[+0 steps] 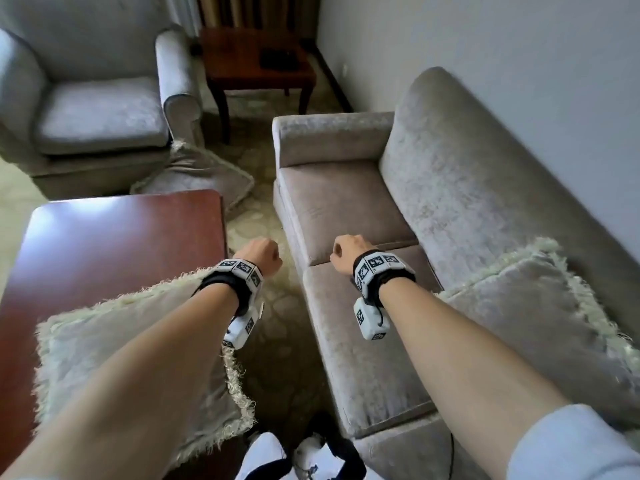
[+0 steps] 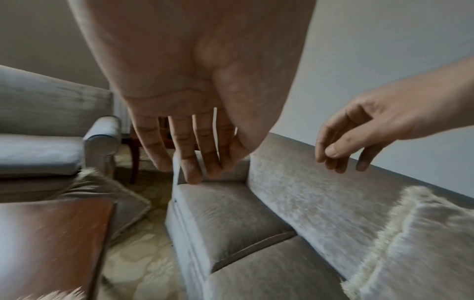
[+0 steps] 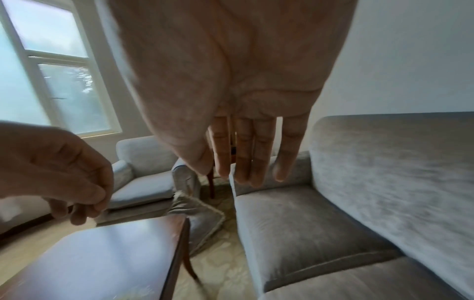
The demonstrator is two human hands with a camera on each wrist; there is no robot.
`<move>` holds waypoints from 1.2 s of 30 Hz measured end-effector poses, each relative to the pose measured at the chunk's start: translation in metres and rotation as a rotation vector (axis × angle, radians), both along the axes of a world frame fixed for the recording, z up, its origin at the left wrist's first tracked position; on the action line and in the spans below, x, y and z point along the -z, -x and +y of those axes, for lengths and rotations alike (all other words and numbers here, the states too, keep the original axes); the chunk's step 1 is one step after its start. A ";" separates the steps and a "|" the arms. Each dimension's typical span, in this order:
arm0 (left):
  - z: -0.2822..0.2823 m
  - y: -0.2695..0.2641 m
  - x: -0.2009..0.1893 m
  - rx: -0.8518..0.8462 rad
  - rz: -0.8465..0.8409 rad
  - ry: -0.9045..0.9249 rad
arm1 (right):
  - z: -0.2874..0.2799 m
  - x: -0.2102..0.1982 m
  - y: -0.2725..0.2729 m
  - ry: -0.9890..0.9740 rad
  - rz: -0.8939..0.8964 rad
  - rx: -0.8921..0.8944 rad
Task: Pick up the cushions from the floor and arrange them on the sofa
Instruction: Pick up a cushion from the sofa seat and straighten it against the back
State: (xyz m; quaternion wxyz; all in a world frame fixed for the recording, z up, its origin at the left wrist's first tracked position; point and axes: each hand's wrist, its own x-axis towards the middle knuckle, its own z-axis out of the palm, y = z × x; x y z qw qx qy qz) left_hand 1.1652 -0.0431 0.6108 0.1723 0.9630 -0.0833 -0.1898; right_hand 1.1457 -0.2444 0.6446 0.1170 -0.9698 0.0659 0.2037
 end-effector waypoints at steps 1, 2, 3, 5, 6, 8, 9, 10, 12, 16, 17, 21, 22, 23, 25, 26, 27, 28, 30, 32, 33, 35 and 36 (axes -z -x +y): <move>0.014 0.006 0.000 -0.044 0.009 -0.008 | 0.016 0.002 -0.005 0.005 0.003 -0.043; 0.028 0.011 0.004 -0.082 0.009 -0.002 | 0.030 0.006 -0.010 0.006 0.008 -0.089; 0.041 0.016 0.008 -0.134 0.014 0.003 | 0.044 0.009 -0.015 0.006 0.014 -0.139; 0.067 0.029 0.018 -0.240 0.006 -0.010 | 0.071 0.021 -0.023 -0.013 0.014 -0.241; 0.080 0.038 0.023 -0.286 -0.004 -0.018 | 0.084 0.028 -0.025 -0.020 0.024 -0.289; 0.102 0.059 0.031 -0.390 0.007 -0.042 | 0.111 0.039 -0.023 -0.017 0.076 -0.423; 0.112 0.070 0.037 -0.438 0.026 -0.060 | 0.123 0.044 -0.021 -0.014 0.103 -0.486; 0.122 0.079 0.044 -0.476 0.037 -0.065 | 0.134 0.051 -0.020 -0.012 0.119 -0.539; 0.137 0.098 0.058 -0.548 0.089 -0.061 | 0.154 0.062 -0.015 -0.001 0.132 -0.632; 0.145 0.136 0.080 -0.633 0.142 -0.064 | 0.177 0.092 0.002 0.048 0.168 -0.798; 0.143 0.145 0.084 -0.649 0.161 -0.059 | 0.181 0.098 0.007 0.054 0.186 -0.820; 0.142 0.177 0.113 -0.738 0.193 -0.046 | 0.193 0.124 0.028 0.053 0.214 -0.894; 0.143 0.184 0.123 -0.753 0.206 -0.042 | 0.195 0.130 0.031 0.048 0.211 -0.914; 0.142 0.190 0.131 -0.764 0.224 -0.045 | 0.196 0.136 0.036 0.048 0.209 -0.926; 0.142 0.203 0.148 -0.799 0.249 -0.049 | 0.200 0.151 0.045 0.067 0.208 -0.943; 0.140 0.210 0.156 -0.824 0.260 -0.048 | 0.201 0.158 0.050 0.075 0.214 -0.957; 0.140 0.217 0.165 -0.848 0.267 -0.043 | 0.203 0.166 0.055 0.082 0.224 -0.969; 0.140 0.224 0.174 -0.873 0.267 -0.038 | 0.206 0.175 0.058 0.085 0.232 -0.979; 0.141 0.239 0.191 -0.913 0.271 -0.033 | 0.211 0.193 0.067 0.078 0.232 -0.996; 0.143 0.255 0.210 -0.936 0.274 -0.042 | 0.215 0.214 0.078 0.069 0.233 -1.005; 0.144 0.261 0.219 -0.941 0.274 -0.050 | 0.216 0.225 0.083 0.068 0.237 -1.003; 0.143 0.272 0.240 -0.959 0.279 -0.056 | 0.219 0.249 0.092 0.061 0.252 -0.990; 0.142 0.275 0.252 -0.973 0.282 -0.048 | 0.221 0.262 0.095 0.055 0.261 -0.981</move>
